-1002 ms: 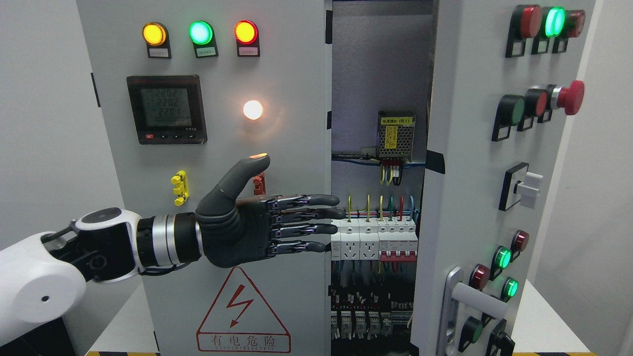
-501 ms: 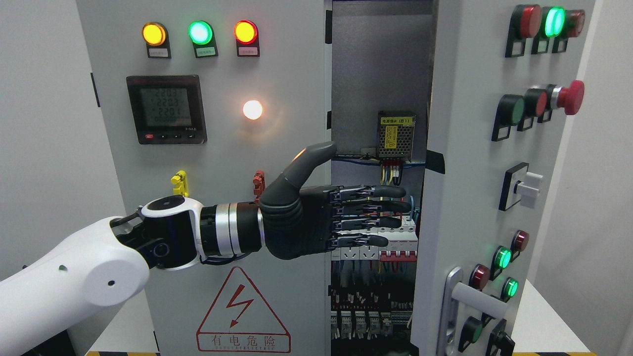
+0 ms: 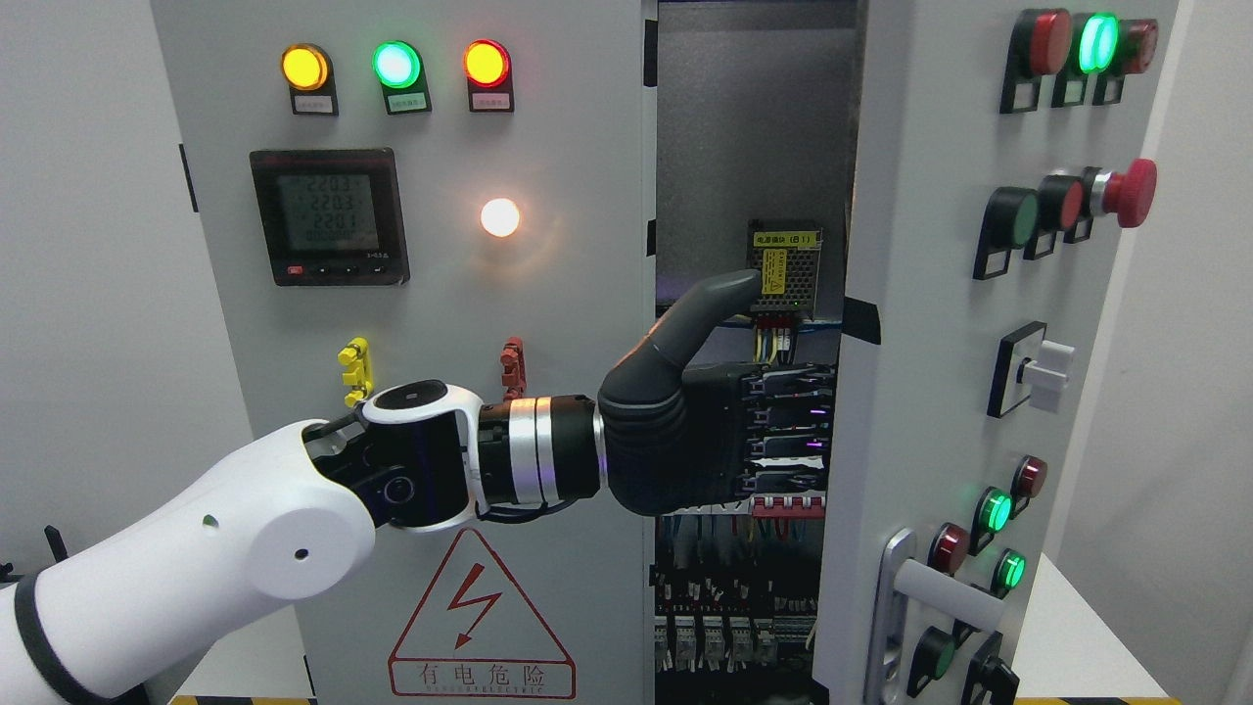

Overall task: Open door with both hands
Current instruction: 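Insert left hand fingers behind the edge of the push-button door, then pull the push-button door outward with the left hand, swinging it open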

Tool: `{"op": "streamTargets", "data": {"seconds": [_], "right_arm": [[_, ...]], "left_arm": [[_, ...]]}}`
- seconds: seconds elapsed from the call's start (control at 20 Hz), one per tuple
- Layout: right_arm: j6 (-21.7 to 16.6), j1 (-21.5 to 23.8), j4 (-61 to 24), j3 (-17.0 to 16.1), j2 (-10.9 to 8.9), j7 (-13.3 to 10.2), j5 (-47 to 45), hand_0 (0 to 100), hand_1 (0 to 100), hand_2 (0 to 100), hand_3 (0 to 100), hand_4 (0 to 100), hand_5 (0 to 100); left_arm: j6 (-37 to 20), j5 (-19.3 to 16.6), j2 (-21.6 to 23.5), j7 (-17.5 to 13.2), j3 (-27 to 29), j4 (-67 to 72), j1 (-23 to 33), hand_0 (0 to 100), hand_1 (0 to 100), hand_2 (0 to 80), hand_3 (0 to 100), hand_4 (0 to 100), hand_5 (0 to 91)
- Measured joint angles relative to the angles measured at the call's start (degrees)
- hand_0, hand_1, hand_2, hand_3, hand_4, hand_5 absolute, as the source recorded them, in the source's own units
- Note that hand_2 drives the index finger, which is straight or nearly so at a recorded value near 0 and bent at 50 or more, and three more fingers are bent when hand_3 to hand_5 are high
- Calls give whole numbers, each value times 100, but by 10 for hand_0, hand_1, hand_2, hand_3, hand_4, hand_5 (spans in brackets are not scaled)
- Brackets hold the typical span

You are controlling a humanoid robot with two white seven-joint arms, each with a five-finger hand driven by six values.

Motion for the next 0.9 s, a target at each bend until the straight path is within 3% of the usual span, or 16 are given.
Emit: {"op": "streamTargets", "data": {"seconds": [0.7, 0.9], "right_arm": [[0, 0, 0, 0, 0, 0, 0, 0, 0, 0, 0, 0, 0], [0, 0, 1, 0, 0, 0, 0, 0, 0, 0, 0, 0, 0]], "left_arm": [[25, -14, -634, 230, 120, 35, -30, 0, 0, 0, 0, 30, 0], [31, -7, -770, 525, 126, 34, -37, 0, 0, 0, 0, 30, 0]]}}
